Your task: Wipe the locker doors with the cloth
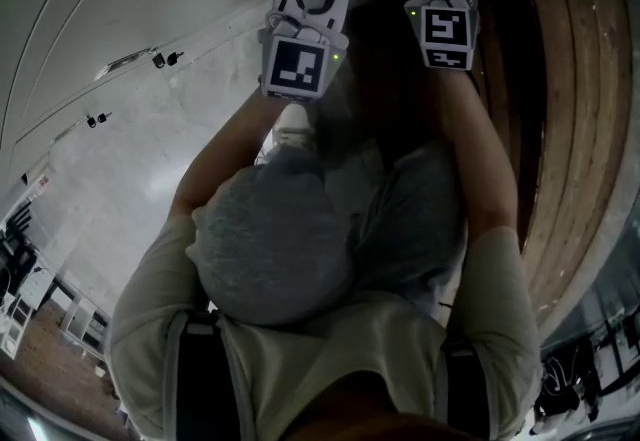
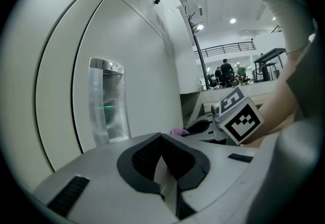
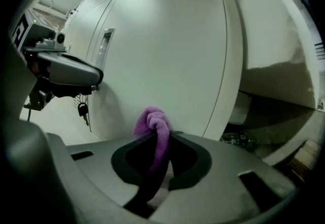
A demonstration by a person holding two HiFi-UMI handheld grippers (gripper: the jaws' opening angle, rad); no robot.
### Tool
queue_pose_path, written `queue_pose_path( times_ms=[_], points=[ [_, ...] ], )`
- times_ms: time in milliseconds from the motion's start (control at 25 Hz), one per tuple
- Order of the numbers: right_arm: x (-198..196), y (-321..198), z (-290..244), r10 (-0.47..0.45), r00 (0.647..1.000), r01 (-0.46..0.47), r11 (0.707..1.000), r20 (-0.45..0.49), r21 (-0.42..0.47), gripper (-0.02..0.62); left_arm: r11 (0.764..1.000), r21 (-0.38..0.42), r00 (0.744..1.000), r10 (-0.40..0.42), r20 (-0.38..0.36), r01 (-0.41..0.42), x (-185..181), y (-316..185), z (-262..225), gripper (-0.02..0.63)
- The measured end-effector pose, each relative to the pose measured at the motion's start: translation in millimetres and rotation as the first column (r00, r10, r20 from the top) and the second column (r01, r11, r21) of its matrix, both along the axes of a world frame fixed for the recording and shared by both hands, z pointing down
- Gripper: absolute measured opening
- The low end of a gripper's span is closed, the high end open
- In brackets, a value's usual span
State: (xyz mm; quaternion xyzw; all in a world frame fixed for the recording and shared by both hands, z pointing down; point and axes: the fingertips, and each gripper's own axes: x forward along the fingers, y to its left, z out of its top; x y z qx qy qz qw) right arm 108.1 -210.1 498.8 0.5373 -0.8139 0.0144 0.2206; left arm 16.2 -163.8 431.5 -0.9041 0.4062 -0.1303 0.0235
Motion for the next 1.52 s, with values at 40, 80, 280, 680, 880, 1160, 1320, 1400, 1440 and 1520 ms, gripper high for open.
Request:
queue_pose_path(
  times_ms=[40,80,280,680,880,1160,1320,1400,1440,1520],
  points=[
    [5,-1,1,0.009,1.000,-0.009,1.000,-0.004,0.000,0.055,1.000,0.001,1.000,0.002,0.002,-0.002,0,0,0,0.003],
    [10,-3,2,0.018,1.000,-0.018,1.000,-0.008,-0.001,0.055,1.000,-0.001,1.000,0.003,0.001,-0.003,0,1,1,0.003],
    [33,-8,7,0.076,0.997,-0.076,0.997,-0.026,-0.015,0.055,1.000,-0.020,1.000,0.014,-0.006,-0.014,0,2,2,0.003],
    [55,-12,11,0.158,0.987,-0.158,0.987,-0.002,-0.041,0.055,0.999,-0.029,0.999,0.026,-0.022,-0.026,-1,2,1,0.003],
    [52,-3,-5,0.183,0.979,-0.180,0.983,0.087,-0.040,0.055,0.999,-0.042,0.999,0.026,-0.034,-0.027,-4,3,-1,0.003],
    [23,13,-67,0.122,0.978,-0.133,0.989,0.171,0.057,0.054,1.000,-0.013,0.999,0.008,-0.040,-0.009,-18,9,-22,0.003],
    [8,28,-110,0.079,0.973,-0.105,0.988,0.217,0.113,0.055,1.000,-0.007,0.999,-0.007,-0.050,0.007,-29,15,-41,0.003],
    [2,36,-134,0.052,0.971,-0.088,0.985,0.235,0.147,0.054,1.000,-0.002,0.998,-0.015,-0.063,0.015,-35,19,-54,0.003],
    [-1,41,-146,0.040,0.970,-0.081,0.983,0.242,0.163,0.055,1.000,0.003,0.998,-0.016,-0.068,0.016,-37,21,-62,0.003],
    [-6,52,-170,0.018,0.966,-0.070,0.979,0.259,0.193,0.055,1.000,0.019,0.998,-0.016,-0.069,0.017,-42,28,-79,0.003]
  ],
)
